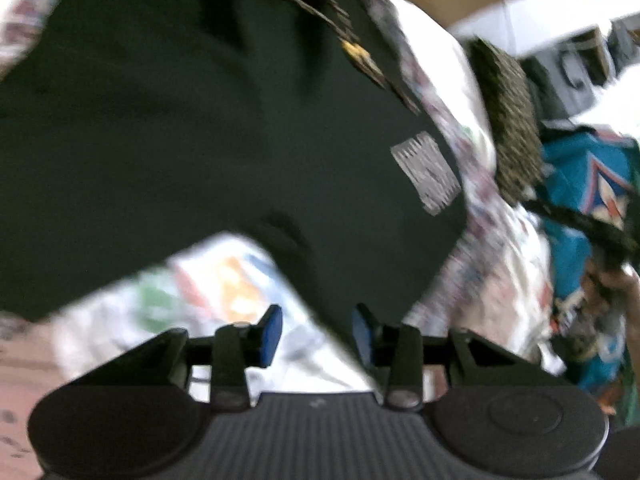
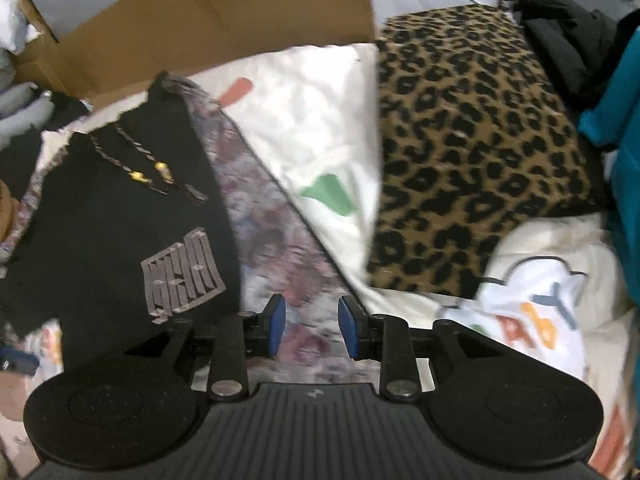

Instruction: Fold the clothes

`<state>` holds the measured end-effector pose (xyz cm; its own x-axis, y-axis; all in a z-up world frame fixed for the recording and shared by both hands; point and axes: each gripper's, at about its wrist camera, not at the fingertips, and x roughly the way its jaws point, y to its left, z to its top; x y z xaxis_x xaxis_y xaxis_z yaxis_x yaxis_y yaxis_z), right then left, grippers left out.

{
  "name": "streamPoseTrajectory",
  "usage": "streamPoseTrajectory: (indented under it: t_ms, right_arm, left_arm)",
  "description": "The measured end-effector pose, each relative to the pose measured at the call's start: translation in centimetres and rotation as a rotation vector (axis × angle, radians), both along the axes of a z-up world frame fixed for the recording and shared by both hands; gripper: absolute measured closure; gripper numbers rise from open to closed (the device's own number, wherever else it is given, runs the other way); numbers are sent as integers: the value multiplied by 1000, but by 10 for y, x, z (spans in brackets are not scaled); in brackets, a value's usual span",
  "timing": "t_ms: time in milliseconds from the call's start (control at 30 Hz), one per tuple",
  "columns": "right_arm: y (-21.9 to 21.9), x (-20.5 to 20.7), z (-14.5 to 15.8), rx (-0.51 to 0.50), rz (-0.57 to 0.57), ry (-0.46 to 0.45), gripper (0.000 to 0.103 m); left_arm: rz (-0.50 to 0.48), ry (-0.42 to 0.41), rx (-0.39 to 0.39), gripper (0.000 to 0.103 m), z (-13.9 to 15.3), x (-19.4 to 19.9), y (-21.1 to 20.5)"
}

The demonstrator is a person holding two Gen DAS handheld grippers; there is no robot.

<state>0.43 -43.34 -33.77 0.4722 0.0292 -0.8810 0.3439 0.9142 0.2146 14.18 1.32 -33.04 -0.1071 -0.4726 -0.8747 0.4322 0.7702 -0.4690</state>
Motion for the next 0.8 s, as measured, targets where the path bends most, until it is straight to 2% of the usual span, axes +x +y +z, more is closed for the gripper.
streamPoseTrajectory:
  t_ms: [200,267,433,533,700,767,800]
  right_arm:
    - [23,10,2,62,23,-23,67]
    - [31,14,3,84,32,-33,67]
    - [54,33,7,123,81,-61,67]
    - [69,44,11,147,99,-81,67]
    - [96,58,15,174,146,-86,67]
    - [107,63,16,183,169,-84,67]
    - [113,63,16,181,187,-84,67]
  left_arm:
    - [62,-91,67,62,21,29,40]
    - [42,-102,80,62,29,37,54]
    - [25,-151,194,61,53,54,90]
    - [71,-178,242,61,60,59,118]
    - [179,-189,277,58,55,54,157]
    - [224,-193,284,48,50,47,172]
    - [247,-196,287,47,47,44,180]
